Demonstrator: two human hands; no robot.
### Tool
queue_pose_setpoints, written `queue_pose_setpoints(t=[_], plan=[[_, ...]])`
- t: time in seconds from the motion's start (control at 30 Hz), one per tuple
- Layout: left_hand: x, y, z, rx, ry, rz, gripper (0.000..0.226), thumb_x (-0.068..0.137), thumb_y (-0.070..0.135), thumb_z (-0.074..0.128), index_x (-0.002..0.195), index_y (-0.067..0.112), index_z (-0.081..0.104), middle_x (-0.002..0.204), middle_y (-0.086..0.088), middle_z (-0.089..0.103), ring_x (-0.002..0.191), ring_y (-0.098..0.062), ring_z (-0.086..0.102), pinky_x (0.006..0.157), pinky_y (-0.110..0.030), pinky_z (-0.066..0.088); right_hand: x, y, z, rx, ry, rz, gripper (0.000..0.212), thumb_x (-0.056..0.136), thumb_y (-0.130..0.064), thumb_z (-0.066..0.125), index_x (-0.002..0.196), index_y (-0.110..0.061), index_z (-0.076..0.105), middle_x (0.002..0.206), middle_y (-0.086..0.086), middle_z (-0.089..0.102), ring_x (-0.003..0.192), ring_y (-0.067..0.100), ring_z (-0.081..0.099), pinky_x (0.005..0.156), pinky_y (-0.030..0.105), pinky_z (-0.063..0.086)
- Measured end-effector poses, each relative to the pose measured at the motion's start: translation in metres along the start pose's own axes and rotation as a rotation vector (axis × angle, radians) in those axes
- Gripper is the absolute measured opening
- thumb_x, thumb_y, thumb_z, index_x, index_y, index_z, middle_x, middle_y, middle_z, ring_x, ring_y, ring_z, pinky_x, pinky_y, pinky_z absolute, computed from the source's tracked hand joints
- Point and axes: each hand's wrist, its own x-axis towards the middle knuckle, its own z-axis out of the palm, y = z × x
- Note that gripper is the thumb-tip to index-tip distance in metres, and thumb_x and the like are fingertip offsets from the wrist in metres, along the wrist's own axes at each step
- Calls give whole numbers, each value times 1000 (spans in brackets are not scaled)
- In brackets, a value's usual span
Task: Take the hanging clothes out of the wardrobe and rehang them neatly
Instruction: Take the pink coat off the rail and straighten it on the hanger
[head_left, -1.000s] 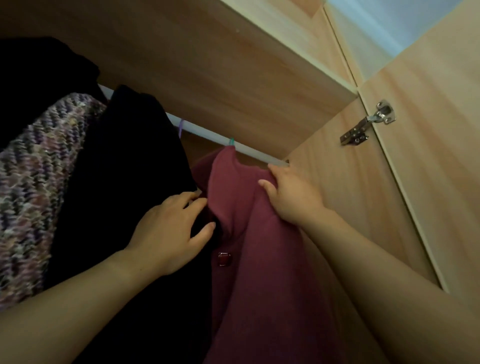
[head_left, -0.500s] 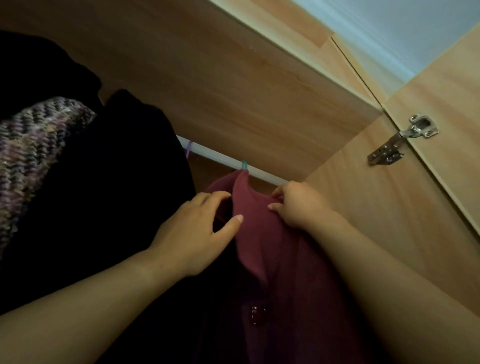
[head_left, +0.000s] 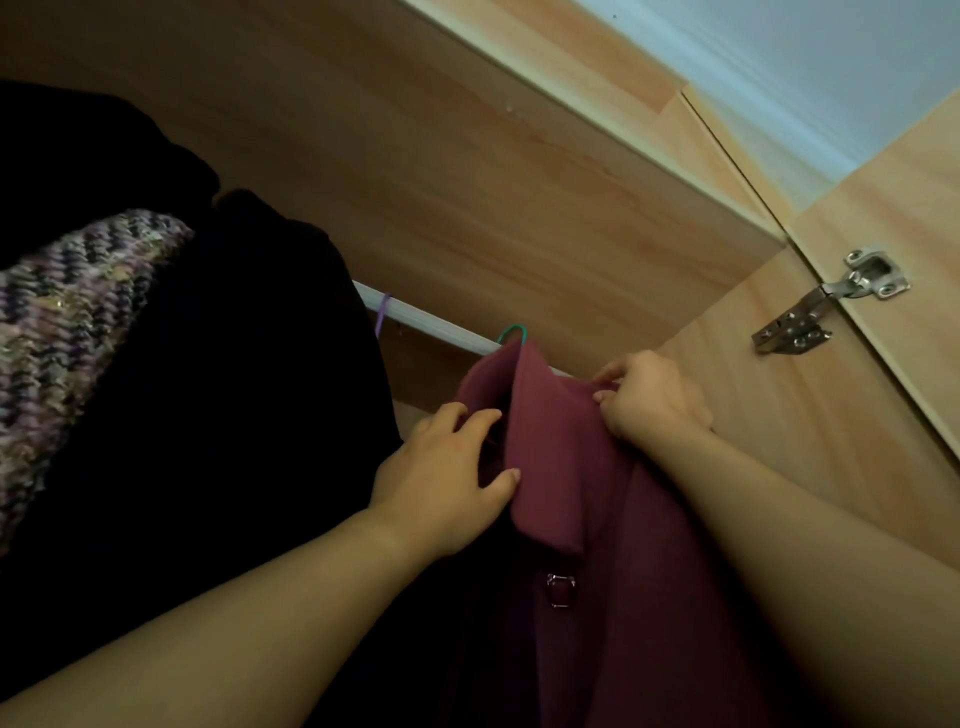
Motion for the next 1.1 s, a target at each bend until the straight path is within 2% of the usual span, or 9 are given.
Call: queue_pose_setpoints(t=[0.17, 0.33, 0.43, 0.5, 0.57, 0.7, 0.8, 0.93, 1.1], plan=[[13, 10, 0, -2, 20, -36, 69, 84, 55, 53, 143, 35, 23, 149, 2, 25, 135, -20, 28, 98, -39, 44, -1, 16, -8, 18, 30, 1, 20, 84, -25, 63, 102, -34, 68, 109, -2, 67, 102, 22, 62, 81, 31, 50], [12, 14, 0, -149, 80, -71, 63, 88, 55, 44, 144, 34, 25, 150, -2, 27, 136, -23, 28, 107, -37, 33, -19, 37, -20, 102, 66, -7, 18, 84, -29, 64, 98, -39, 69, 98, -10, 67, 96, 18, 62, 81, 32, 51], [15, 14, -13, -318, 131, -130, 54, 91, 52, 38, 141, 34, 33, 146, -4, 35, 131, -25, 37, 109, -36, 29, -41, 53, -27, 213, 64, -29, 17, 77, -32, 66, 73, -49, 64, 86, -14, 67, 88, 15, 63, 81, 34, 51], [12, 13, -20, -386, 144, -121, 48, 92, 48, 38, 138, 35, 40, 143, -4, 39, 129, -21, 40, 108, -30, 29, -56, 63, -31, 268, 61, -32, 23, 77, -29, 68, 67, -49, 61, 82, -12, 67, 82, 13, 62, 77, 29, 50], [8, 14, -27, -397, 127, -72, 44, 94, 45, 39, 136, 33, 43, 141, -3, 43, 130, -15, 39, 105, -24, 28, -74, 70, -38, 349, 20, -44, 24, 80, -18, 69, 76, -41, 65, 74, -11, 63, 74, 10, 58, 67, 22, 43], [-5, 16, -34, -449, 38, -74, 41, 95, 43, 42, 134, 32, 46, 135, 0, 46, 119, -9, 44, 93, -19, 29, -113, 84, -53, 382, -35, -38, 37, 78, -14, 73, 64, -45, 60, 69, -12, 64, 70, 14, 61, 67, 26, 47], [-25, 17, -32, -580, -47, -84, 37, 92, 46, 46, 127, 35, 51, 129, 4, 51, 121, -6, 45, 100, -22, 33, -145, 92, -60, 351, -116, -16, 35, 77, -23, 74, 64, -54, 63, 74, -6, 70, 71, 16, 65, 72, 36, 54], [-64, 30, -21, -804, -189, -88, 52, 80, 61, 56, 124, 35, 53, 129, 2, 52, 118, -7, 49, 104, -25, 37, -196, 94, -70, 375, -208, -41, 23, 79, -24, 73, 73, -46, 66, 65, -10, 68, 54, 2, 57, 54, 18, 45], [-134, 24, -5, -561, -453, -111, 70, 77, 74, 45, 139, 43, 31, 136, 11, 43, 124, -7, 43, 105, -28, 34, -255, 100, -82, 493, -250, -17, 22, 80, -17, 72, 83, -38, 70, 46, -20, 57, 39, -2, 47, 41, 10, 32]])
